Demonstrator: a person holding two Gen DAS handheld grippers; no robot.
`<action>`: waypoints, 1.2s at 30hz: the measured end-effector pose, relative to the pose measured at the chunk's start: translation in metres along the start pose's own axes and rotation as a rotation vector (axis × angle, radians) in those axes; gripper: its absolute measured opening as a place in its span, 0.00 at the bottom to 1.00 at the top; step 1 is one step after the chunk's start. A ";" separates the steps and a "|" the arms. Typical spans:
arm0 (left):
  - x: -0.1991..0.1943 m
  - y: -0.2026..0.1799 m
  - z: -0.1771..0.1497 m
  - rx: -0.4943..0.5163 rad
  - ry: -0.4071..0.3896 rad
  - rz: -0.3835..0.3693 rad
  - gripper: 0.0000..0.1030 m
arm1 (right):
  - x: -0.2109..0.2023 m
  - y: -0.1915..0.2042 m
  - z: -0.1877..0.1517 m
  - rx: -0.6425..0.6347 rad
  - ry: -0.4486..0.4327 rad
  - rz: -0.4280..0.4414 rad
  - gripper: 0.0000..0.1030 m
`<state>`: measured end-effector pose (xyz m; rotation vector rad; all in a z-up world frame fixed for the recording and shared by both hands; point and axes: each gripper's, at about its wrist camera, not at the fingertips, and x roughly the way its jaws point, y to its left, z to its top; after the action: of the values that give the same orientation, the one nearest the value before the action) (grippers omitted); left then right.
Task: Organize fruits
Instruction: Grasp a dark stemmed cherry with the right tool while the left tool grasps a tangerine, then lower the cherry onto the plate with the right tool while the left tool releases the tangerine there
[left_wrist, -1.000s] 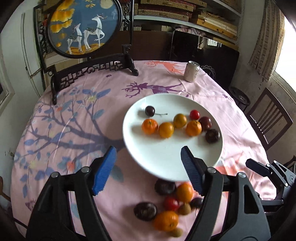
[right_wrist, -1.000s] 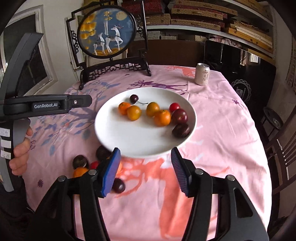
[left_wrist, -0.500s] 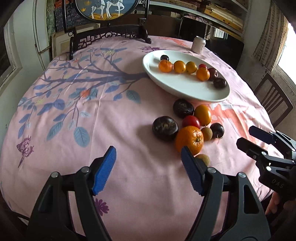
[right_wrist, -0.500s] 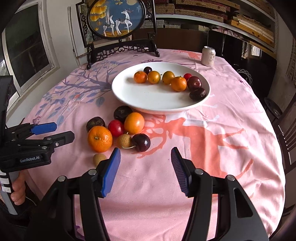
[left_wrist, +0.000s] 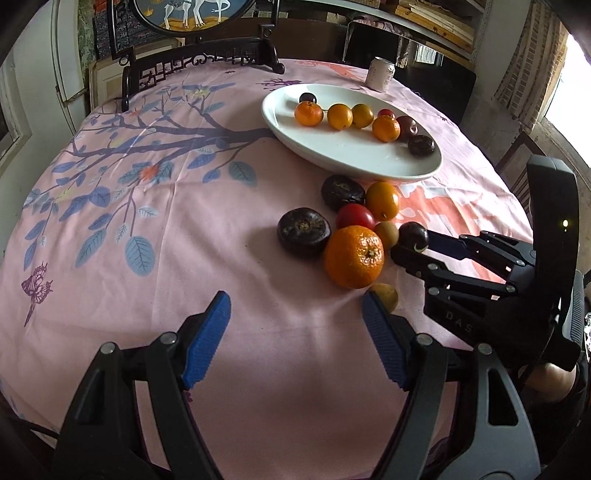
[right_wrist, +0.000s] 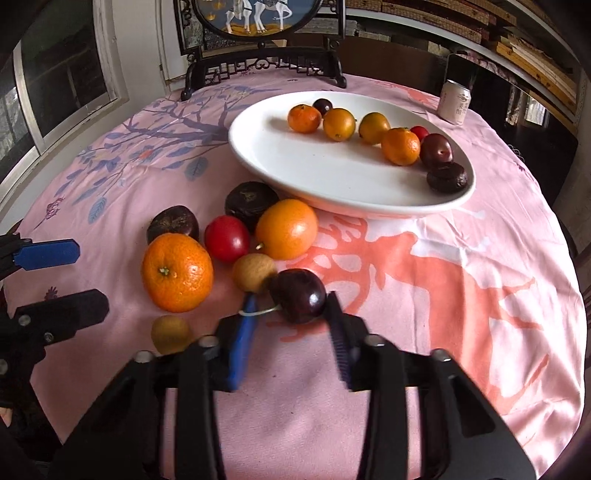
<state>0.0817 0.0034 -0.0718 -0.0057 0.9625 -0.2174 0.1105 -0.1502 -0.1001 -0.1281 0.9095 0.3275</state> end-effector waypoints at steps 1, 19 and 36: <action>0.001 -0.003 0.000 0.005 0.005 -0.002 0.73 | 0.000 0.000 0.000 -0.001 0.004 0.009 0.29; 0.046 -0.041 0.029 0.010 0.064 0.013 0.44 | -0.072 -0.035 -0.044 0.126 -0.086 0.056 0.29; -0.014 -0.020 0.023 0.018 -0.067 -0.048 0.44 | -0.073 -0.035 -0.036 0.225 -0.075 0.066 0.29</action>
<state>0.0884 -0.0160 -0.0451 -0.0191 0.8941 -0.2689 0.0534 -0.2083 -0.0655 0.1210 0.8716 0.2870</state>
